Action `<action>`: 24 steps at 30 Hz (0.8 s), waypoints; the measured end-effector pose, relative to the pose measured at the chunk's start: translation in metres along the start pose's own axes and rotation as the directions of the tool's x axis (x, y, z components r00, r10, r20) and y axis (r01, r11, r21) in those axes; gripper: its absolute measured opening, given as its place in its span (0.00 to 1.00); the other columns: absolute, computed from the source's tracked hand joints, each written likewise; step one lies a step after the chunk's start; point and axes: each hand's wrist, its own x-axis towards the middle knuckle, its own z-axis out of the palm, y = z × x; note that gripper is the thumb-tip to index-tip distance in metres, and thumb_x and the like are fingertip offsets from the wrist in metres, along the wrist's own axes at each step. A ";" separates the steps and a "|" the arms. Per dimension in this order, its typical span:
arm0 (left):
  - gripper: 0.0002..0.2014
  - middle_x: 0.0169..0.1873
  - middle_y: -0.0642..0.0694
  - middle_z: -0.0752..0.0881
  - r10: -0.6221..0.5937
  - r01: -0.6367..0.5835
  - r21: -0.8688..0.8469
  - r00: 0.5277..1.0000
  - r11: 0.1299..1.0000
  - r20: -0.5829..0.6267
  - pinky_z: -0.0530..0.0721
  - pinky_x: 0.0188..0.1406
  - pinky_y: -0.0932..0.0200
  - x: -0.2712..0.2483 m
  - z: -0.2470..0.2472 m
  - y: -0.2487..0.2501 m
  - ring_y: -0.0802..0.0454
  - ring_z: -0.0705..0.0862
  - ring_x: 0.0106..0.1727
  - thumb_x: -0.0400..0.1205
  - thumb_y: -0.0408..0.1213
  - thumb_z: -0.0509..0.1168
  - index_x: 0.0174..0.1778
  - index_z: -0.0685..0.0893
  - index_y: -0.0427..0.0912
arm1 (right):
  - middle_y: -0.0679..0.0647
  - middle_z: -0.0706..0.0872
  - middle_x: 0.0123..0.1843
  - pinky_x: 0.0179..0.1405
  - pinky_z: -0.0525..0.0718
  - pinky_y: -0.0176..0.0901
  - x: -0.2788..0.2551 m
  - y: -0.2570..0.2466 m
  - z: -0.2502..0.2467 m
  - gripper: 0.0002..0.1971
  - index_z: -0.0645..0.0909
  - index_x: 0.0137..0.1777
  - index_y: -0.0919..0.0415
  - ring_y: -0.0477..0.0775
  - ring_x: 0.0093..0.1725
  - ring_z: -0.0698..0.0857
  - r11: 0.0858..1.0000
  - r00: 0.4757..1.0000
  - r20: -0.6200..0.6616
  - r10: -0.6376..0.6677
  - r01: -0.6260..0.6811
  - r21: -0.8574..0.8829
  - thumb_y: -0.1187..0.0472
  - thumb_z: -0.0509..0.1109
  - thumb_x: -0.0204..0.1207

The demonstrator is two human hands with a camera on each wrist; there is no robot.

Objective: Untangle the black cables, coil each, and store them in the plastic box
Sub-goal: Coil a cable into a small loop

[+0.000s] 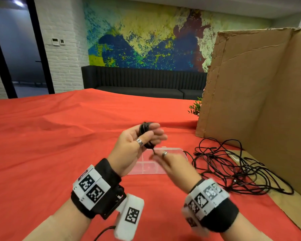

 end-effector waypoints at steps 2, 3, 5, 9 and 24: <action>0.11 0.44 0.43 0.89 0.074 -0.066 0.096 0.994 0.993 -0.079 0.85 0.47 0.66 0.007 -0.008 -0.004 0.51 0.89 0.47 0.82 0.22 0.55 0.54 0.80 0.36 | 0.52 0.89 0.51 0.53 0.81 0.54 -0.012 -0.005 0.017 0.17 0.79 0.56 0.47 0.56 0.54 0.85 1.000 0.989 0.146 -0.010 0.006 0.028 0.41 0.52 0.82; 0.12 0.46 0.44 0.88 0.101 -0.079 0.202 0.990 0.976 -0.100 0.84 0.49 0.66 0.009 -0.014 -0.007 0.54 0.89 0.49 0.83 0.22 0.54 0.54 0.79 0.38 | 0.52 0.88 0.50 0.52 0.80 0.53 -0.018 -0.008 0.020 0.17 0.79 0.56 0.48 0.57 0.54 0.85 1.000 0.983 0.182 -0.027 0.028 -0.002 0.43 0.52 0.83; 0.10 0.48 0.47 0.86 0.130 -0.066 0.496 0.987 0.866 -0.094 0.82 0.55 0.64 0.011 -0.027 -0.013 0.60 0.87 0.50 0.85 0.29 0.54 0.55 0.78 0.44 | 0.51 0.87 0.48 0.46 0.79 0.49 -0.027 -0.014 0.014 0.23 0.79 0.53 0.48 0.56 0.53 0.84 0.988 0.985 0.158 -0.065 0.085 -0.127 0.38 0.46 0.81; 0.20 0.44 0.50 0.88 -0.096 -0.013 0.838 0.992 0.546 0.079 0.78 0.52 0.62 0.000 -0.036 -0.020 0.62 0.84 0.46 0.83 0.53 0.51 0.50 0.81 0.41 | 0.46 0.86 0.38 0.28 0.80 0.45 -0.021 -0.016 -0.020 0.22 0.82 0.42 0.48 0.54 0.38 0.87 0.949 0.944 -0.250 -0.215 0.141 -0.281 0.39 0.50 0.75; 0.10 0.51 0.45 0.86 0.140 -0.100 0.357 0.986 0.929 -0.089 0.84 0.57 0.63 0.022 -0.016 0.010 0.56 0.88 0.51 0.84 0.30 0.55 0.60 0.76 0.37 | 0.49 0.86 0.43 0.48 0.78 0.50 -0.010 -0.011 0.012 0.20 0.79 0.52 0.50 0.56 0.50 0.83 0.995 0.982 0.176 -0.065 0.078 -0.069 0.42 0.48 0.81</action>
